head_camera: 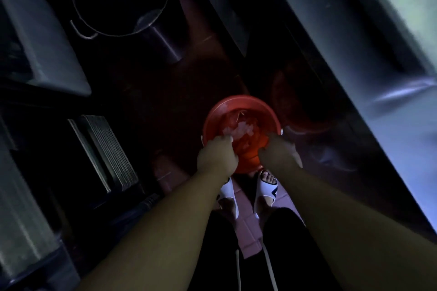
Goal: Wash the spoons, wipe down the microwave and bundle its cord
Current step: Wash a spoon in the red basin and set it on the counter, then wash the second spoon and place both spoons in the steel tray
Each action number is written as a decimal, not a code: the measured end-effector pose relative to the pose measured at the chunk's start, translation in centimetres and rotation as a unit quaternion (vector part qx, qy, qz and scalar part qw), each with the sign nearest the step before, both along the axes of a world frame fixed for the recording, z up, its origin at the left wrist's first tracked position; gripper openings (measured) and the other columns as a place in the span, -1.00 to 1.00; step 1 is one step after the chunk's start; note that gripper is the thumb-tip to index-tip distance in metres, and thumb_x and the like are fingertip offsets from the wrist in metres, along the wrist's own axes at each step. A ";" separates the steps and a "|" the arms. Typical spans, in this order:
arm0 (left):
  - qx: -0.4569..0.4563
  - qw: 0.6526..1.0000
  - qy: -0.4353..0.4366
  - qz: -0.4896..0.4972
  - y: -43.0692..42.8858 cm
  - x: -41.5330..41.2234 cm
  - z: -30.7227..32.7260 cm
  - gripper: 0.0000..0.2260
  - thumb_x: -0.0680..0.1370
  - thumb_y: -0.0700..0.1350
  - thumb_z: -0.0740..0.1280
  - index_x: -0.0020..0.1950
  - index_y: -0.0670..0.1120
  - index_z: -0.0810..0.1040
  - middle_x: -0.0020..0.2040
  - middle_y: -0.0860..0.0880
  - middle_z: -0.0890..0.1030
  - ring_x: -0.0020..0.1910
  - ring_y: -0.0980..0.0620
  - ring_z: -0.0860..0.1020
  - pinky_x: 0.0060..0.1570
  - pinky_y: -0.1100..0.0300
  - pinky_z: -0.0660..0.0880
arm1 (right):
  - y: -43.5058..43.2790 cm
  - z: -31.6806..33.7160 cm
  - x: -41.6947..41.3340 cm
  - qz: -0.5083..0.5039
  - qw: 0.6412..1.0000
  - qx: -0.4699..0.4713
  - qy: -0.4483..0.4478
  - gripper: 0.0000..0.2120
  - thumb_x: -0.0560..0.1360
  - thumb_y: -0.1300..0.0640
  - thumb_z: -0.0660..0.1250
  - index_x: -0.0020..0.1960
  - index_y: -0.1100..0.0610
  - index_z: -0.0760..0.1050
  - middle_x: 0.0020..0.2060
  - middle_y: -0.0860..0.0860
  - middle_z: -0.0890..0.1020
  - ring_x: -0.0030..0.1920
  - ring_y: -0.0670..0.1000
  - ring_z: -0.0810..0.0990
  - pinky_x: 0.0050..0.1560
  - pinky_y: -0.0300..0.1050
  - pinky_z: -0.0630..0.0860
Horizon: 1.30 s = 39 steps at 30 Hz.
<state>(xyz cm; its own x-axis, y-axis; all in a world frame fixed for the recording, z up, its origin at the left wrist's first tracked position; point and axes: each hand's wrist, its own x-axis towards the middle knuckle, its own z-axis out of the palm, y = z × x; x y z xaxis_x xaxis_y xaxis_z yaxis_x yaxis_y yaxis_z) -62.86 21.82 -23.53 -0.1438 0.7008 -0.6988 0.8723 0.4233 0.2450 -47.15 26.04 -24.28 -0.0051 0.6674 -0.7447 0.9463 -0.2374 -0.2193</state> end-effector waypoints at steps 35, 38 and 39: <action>0.165 0.959 0.040 -0.226 4.6 15.0 31.8 -0.65 0.59 -0.03 0.29 0.39 0.03 0.46 0.33 -0.02 0.51 0.27 -0.11 0.51 0.17 -0.07 0.54 | -3.4 33.5 21.2 -0.162 0.964 0.210 -0.021 -0.54 0.52 0.10 0.22 0.43 0.01 0.38 0.31 0.09 0.49 0.30 0.19 0.40 0.18 0.07 0.50; 0.180 0.950 0.032 -0.253 5.3 19.6 32.5 -0.71 0.59 -0.04 0.26 0.32 0.03 0.50 0.28 -0.03 0.53 0.24 -0.14 0.53 0.16 -0.08 0.55 | -3.6 34.4 24.9 -0.187 0.956 0.226 -0.018 -0.59 0.56 0.06 0.20 0.40 0.03 0.38 0.30 0.08 0.49 0.29 0.19 0.41 0.17 0.07 0.47; 0.184 0.947 0.024 -0.263 5.5 21.1 32.7 -0.70 0.59 -0.04 0.26 0.32 0.04 0.50 0.28 -0.03 0.53 0.24 -0.15 0.53 0.16 -0.07 0.55 | -3.5 34.7 26.1 -0.192 0.956 0.222 -0.014 -0.57 0.56 0.05 0.21 0.42 0.05 0.37 0.32 0.09 0.48 0.31 0.19 0.40 0.20 0.07 0.46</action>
<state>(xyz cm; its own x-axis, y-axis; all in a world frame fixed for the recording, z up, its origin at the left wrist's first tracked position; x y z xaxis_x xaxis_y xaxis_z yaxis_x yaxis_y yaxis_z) -41.77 27.28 9.17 0.2684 0.8790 -0.3942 0.9522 -0.1799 0.2470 -21.03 22.51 10.40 0.3198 0.8666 -0.3832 0.8153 -0.4577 -0.3547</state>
